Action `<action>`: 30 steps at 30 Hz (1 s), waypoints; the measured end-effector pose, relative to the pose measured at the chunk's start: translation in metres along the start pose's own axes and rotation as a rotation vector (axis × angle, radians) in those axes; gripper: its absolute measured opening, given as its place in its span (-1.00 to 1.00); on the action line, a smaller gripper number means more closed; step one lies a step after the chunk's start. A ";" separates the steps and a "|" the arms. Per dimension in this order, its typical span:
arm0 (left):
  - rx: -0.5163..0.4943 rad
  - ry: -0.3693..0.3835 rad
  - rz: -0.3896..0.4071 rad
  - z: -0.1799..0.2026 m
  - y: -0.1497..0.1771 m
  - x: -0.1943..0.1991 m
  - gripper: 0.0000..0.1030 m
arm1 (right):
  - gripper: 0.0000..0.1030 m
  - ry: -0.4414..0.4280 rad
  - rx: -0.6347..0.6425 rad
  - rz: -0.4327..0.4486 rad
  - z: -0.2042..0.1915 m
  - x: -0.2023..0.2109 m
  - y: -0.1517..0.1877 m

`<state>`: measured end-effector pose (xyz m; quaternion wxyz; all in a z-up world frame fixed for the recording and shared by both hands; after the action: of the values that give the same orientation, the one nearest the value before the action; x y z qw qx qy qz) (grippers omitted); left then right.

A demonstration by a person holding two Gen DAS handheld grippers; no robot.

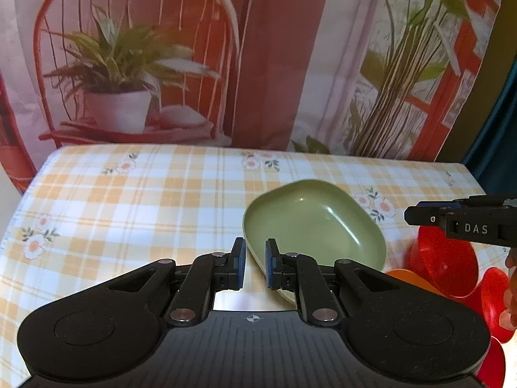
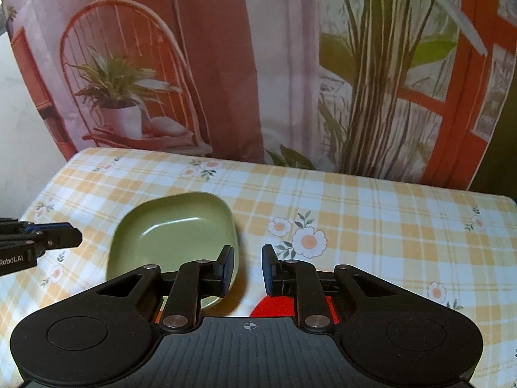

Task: Organize plates and bowls
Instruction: 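Grasp the rim of a sage-green plate with the left gripper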

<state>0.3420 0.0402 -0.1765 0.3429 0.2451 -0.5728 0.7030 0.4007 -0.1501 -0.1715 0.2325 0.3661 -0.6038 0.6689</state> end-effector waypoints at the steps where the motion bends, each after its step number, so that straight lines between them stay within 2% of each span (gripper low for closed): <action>1: 0.002 -0.001 -0.007 -0.001 0.001 -0.003 -0.74 | -0.64 -0.001 -0.006 -0.004 0.001 -0.003 0.001; 4: 0.009 0.001 -0.023 -0.003 0.003 -0.011 -0.72 | -0.58 -0.012 -0.032 -0.011 0.007 -0.011 0.002; 6: 0.010 -0.006 -0.023 -0.004 0.005 -0.014 -0.42 | -0.56 -0.031 -0.054 -0.018 0.010 -0.016 0.002; 7: 0.009 -0.007 -0.017 -0.004 0.006 -0.015 -0.21 | -0.56 -0.036 -0.060 -0.023 0.012 -0.019 0.002; 8: 0.006 -0.003 -0.012 -0.004 0.006 -0.016 -0.19 | -0.55 -0.038 -0.061 -0.027 0.012 -0.022 0.001; 18: 0.022 -0.008 -0.032 -0.004 0.012 -0.035 -0.20 | -0.43 -0.061 -0.049 -0.053 0.002 -0.043 -0.004; 23: 0.045 0.008 -0.058 -0.008 0.020 -0.043 -0.41 | -0.41 -0.063 -0.043 -0.077 -0.003 -0.055 -0.002; 30: 0.019 0.044 -0.059 -0.006 0.027 -0.048 -0.51 | -0.41 -0.056 -0.031 -0.098 -0.007 -0.066 0.002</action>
<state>0.3528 0.0334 -0.2301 0.3735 0.2495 -0.5510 0.7033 0.4389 -0.1346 -0.2232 0.2537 0.4101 -0.6017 0.6367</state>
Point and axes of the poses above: each gripper's, at about its wrist camera, not at the fingertips, and x roughly against the way its jaws point, z to its right, y to its underside, the point moved 5 cm from there along -x, roughly the way its jaws point, and after that the axes turned 11 degrees about x, right-handed, at the moved point
